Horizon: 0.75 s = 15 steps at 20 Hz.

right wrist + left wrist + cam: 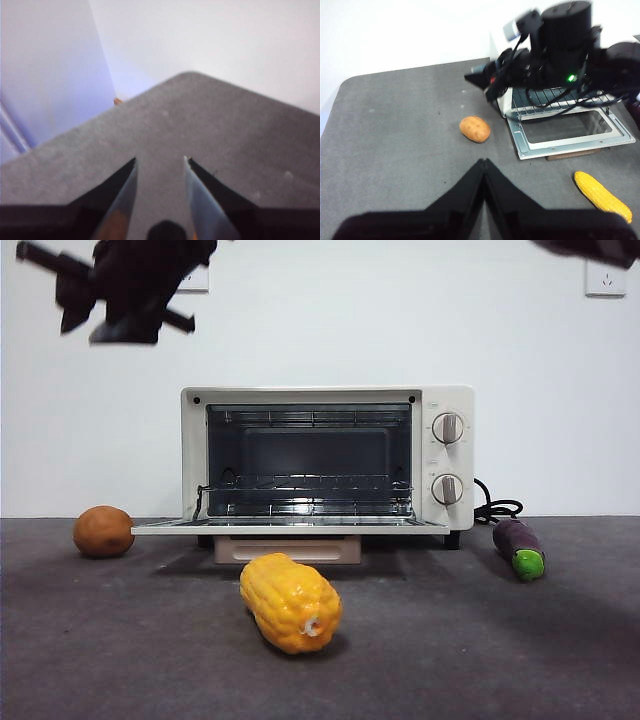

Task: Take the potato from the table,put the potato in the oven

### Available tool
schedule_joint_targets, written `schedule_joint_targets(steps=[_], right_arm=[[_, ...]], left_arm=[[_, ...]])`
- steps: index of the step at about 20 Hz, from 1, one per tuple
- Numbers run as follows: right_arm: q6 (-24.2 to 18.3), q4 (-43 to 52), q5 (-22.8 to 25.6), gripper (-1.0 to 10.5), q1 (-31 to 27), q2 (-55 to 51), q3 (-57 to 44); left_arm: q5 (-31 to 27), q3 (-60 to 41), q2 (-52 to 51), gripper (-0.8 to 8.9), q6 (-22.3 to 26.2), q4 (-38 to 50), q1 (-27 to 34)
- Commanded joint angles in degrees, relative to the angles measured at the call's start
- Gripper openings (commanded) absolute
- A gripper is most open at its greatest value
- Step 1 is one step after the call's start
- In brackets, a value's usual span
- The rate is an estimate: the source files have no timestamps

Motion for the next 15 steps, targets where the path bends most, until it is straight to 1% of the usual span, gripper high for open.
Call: schedule_joint_targets(steps=[1,4,7,12,13,15], right_arm=[[-1.03,0.50,0.85,1.7,0.22,2.47,-0.09],[-1.46,0.61,2.54,2.6,0.50,3.65,-0.09],[-2.34,0.92,3.45,2.6,0.61,4.85,-0.09],[-2.01,-0.09,4.04,2.7,0.63,7.04,-0.15],[-2.03,-0.11,3.96,3.3,0.74,7.50,-0.17],[-2.08,-0.04,3.85,5.2,0.85,8.22,-0.17]], left_arm=[[-0.17,0.13,-0.22,-0.06,0.79,0.24,0.20],[-0.15,0.13,-0.22,-0.06,0.81,0.24,0.20],[-0.17,0.11,-0.22,-0.06,0.81,0.24,0.20],[-0.15,0.07,-0.22,-0.06,0.92,0.24,0.20],[-0.13,0.07,-0.22,-0.06,1.05,0.24,0.20],[-0.04,0.07,-0.22,-0.06,1.20,0.24,0.20]])
